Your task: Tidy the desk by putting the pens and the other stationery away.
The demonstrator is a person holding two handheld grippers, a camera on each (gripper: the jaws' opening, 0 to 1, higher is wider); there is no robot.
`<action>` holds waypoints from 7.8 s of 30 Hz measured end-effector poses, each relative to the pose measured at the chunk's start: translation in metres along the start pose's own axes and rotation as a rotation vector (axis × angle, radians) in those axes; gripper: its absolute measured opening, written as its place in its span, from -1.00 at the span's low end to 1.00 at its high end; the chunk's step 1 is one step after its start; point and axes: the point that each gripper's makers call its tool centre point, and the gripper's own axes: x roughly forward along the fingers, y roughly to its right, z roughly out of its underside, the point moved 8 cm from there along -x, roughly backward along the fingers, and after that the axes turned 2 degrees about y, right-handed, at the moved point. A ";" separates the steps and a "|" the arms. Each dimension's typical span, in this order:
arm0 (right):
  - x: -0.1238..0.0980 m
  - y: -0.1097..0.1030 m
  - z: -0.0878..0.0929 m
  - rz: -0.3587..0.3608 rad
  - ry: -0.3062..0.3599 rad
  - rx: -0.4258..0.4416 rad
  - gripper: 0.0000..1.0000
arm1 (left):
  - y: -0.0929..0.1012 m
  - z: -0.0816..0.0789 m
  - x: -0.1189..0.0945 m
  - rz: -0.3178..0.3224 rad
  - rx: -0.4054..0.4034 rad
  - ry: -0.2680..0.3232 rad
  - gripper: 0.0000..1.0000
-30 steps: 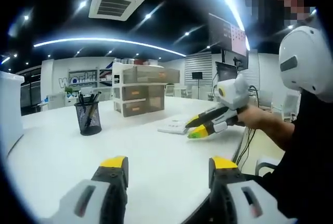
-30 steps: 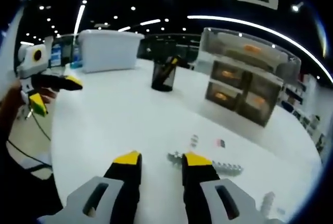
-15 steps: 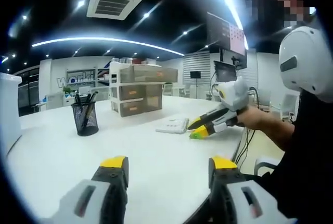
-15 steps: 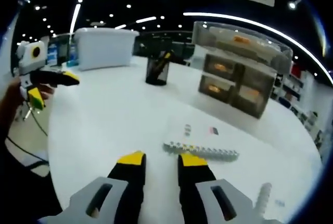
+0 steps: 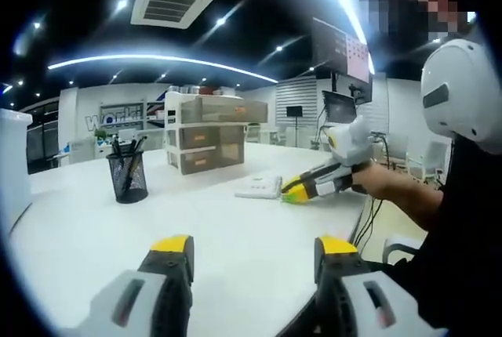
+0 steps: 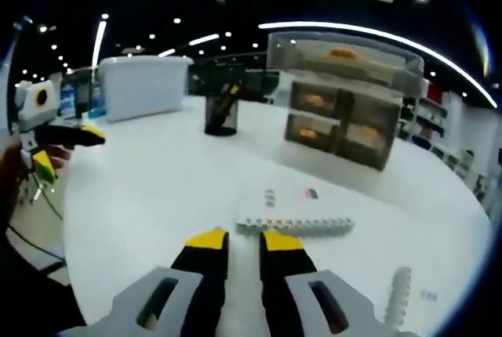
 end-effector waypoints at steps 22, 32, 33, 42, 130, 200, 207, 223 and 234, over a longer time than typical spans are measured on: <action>-0.005 0.007 -0.003 0.069 0.027 -0.023 -0.94 | -0.001 0.001 0.003 0.009 -0.001 -0.009 0.22; -0.008 0.011 -0.006 0.090 0.040 -0.055 -1.00 | 0.002 0.001 0.006 0.013 0.003 -0.010 0.22; -0.009 0.011 -0.007 0.092 0.040 -0.058 -1.00 | 0.002 0.000 0.006 0.014 0.004 -0.010 0.22; -0.016 0.014 -0.018 0.096 0.042 -0.065 -1.00 | 0.005 -0.005 0.017 0.010 0.054 -0.021 0.22; -0.062 -0.002 -0.055 0.092 0.096 -0.160 -1.00 | 0.080 -0.023 0.201 -0.158 0.971 -0.165 -0.68; -0.094 0.028 -0.030 0.165 0.189 -0.045 -0.28 | 0.015 -0.213 0.170 -0.362 1.602 -0.020 -0.86; -0.096 0.030 -0.026 0.175 0.188 -0.029 -0.25 | 0.003 -0.230 0.188 -0.260 1.537 -0.028 -0.85; -0.101 0.035 -0.024 0.204 0.199 -0.021 -0.26 | -0.026 -0.250 0.230 -0.054 1.339 -0.146 -0.86; -0.104 0.041 -0.021 0.214 0.193 -0.009 -0.25 | -0.045 -0.248 0.257 0.014 1.291 -0.267 -0.86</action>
